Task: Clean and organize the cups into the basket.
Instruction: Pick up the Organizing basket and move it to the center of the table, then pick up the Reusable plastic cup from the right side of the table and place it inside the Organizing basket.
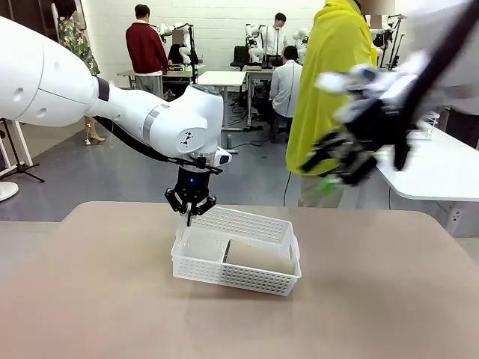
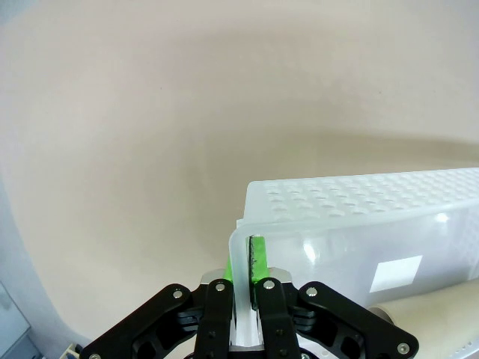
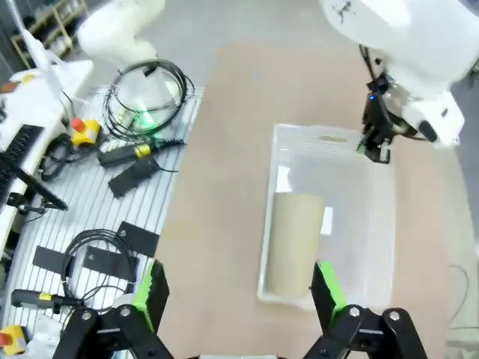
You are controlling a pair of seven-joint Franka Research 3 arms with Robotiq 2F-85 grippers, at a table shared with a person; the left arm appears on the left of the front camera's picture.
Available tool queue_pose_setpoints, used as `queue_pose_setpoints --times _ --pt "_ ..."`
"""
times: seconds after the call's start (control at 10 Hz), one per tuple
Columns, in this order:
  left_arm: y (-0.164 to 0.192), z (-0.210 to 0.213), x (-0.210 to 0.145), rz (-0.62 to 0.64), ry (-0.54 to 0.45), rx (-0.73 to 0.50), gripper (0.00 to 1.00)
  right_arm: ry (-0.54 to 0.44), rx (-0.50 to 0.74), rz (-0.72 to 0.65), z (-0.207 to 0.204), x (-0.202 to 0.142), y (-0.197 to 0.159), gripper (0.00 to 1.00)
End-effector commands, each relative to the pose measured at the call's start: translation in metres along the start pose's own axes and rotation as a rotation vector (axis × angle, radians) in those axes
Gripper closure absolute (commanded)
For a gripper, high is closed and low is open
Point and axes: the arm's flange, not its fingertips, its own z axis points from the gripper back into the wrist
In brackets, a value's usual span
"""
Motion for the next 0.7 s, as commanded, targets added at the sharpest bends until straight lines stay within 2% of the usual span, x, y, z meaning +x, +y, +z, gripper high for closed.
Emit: queue_pose_setpoints --times 0.0,0.2,0.4,0.6 --pt "0.002 -0.002 -0.002 -0.002 -0.003 -0.003 1.00 -0.069 -0.036 -0.029 0.041 -0.080 0.018 0.00" --pt "0.002 -0.002 -0.002 -0.002 -0.003 -0.003 1.00 -0.244 -0.195 -0.071 0.088 -0.158 0.021 0.00" --pt "0.002 -0.002 -0.002 -0.002 -0.003 -0.003 1.00 -0.343 -0.286 -0.005 0.116 -0.217 0.036 0.00" --pt "0.002 -0.002 -0.002 -0.002 -0.003 -0.003 1.00 -0.378 -0.307 0.013 0.128 -0.266 0.047 0.00"
